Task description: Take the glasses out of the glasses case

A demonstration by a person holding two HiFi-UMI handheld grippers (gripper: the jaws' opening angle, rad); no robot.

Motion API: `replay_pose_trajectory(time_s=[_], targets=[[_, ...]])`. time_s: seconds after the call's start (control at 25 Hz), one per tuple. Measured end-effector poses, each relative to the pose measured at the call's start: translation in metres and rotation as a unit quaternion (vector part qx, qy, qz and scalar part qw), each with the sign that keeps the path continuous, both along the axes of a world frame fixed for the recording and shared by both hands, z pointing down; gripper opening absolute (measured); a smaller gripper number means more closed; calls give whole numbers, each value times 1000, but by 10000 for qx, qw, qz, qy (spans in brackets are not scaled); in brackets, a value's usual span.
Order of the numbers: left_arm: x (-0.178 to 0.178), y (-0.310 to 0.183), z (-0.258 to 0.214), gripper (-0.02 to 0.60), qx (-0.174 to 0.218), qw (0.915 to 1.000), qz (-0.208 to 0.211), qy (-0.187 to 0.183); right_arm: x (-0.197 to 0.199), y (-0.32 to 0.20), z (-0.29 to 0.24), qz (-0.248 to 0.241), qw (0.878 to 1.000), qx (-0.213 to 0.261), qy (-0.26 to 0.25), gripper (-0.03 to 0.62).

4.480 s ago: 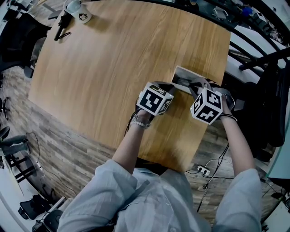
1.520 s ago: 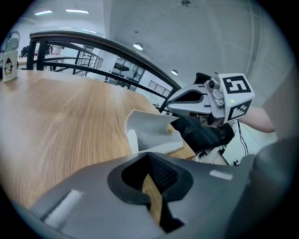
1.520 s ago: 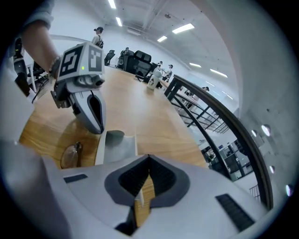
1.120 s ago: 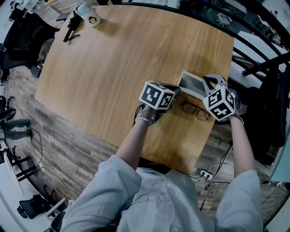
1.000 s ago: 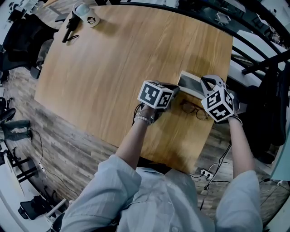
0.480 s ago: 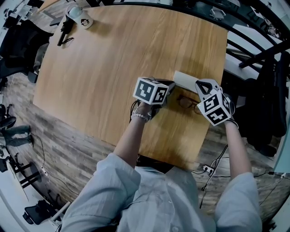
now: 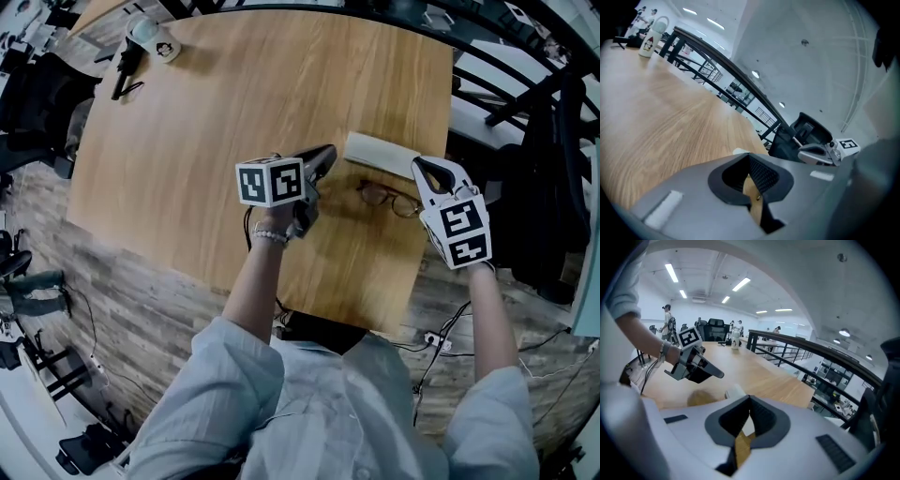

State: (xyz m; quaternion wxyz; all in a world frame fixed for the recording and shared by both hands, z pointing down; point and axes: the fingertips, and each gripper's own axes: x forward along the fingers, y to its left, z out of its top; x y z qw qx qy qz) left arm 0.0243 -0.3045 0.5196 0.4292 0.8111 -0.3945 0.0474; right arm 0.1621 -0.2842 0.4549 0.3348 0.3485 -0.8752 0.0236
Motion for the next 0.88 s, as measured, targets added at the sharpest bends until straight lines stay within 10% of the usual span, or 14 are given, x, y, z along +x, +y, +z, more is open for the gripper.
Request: replay_pose_trajectory(time_s=[0.88], targets=[[40, 143, -244, 3, 2477, 9672, -13, 571, 76, 182, -157, 891, 9752, 1173, -1654, 2]])
